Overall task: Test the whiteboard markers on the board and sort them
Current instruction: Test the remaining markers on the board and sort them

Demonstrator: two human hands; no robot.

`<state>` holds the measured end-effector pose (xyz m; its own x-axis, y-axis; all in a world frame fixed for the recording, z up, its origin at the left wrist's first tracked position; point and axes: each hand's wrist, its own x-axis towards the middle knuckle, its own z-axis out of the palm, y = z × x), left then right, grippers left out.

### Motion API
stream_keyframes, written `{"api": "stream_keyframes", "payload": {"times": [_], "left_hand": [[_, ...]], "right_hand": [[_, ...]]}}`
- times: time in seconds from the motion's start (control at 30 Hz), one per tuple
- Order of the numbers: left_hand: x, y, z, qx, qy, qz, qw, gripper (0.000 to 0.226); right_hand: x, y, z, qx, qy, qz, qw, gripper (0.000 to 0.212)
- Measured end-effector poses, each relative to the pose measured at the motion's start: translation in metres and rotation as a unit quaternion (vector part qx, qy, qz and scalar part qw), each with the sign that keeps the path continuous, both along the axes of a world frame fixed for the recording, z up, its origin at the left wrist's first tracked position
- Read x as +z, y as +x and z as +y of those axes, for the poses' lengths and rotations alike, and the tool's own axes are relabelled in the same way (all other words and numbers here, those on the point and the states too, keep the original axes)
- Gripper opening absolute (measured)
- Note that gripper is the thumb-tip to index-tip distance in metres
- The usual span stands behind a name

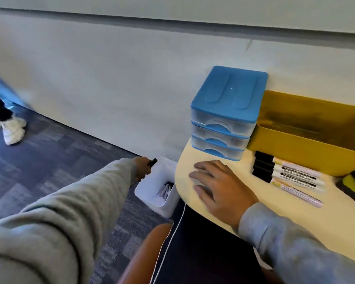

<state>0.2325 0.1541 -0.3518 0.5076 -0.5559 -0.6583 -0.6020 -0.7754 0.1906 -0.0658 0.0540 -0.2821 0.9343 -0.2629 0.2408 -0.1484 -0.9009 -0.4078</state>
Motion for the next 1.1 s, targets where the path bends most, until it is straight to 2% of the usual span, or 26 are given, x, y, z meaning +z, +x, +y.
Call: {"api": "stream_keyframes", "payload": {"times": [0.13, 0.23, 0.37, 0.67, 0.77, 0.87, 0.9, 1.1], "left_hand": [[-0.044, -0.014, -0.001, 0.084, -0.020, 0.026, 0.996, 0.012], [-0.076, -0.025, 0.001, 0.036, 0.003, 0.000, 0.999, 0.023], [-0.106, -0.031, -0.005, 0.019, 0.025, -0.002, 1.000, 0.025], [-0.150, -0.006, -0.044, 0.036, 0.049, -0.004, 0.998, 0.039], [-0.137, -0.004, -0.047, 0.017, 0.053, -0.029, 0.998, 0.051], [-0.130, -0.010, -0.040, 0.007, 0.071, -0.030, 0.997, 0.083], [-0.134, -0.009, -0.037, 0.002, 0.079, -0.038, 0.996, 0.087], [-0.123, -0.002, -0.029, -0.047, 0.102, -0.063, 0.992, 0.073]], "right_hand": [[-0.004, 0.000, -0.001, 0.007, -0.012, 0.004, 1.000, 0.030], [-0.005, 0.000, -0.002, 0.010, -0.009, 0.000, 1.000, 0.029], [-0.005, 0.001, -0.003, 0.010, -0.012, -0.003, 1.000, 0.027], [-0.006, 0.002, -0.004, 0.006, -0.004, 0.000, 1.000, 0.028], [-0.005, 0.001, -0.004, 0.005, -0.004, 0.006, 1.000, 0.029], [-0.004, 0.001, -0.004, 0.006, -0.002, 0.008, 1.000, 0.029], [-0.004, 0.002, -0.004, 0.006, 0.000, 0.009, 1.000, 0.029], [-0.003, 0.002, -0.004, 0.004, 0.007, 0.016, 1.000, 0.031]]}}
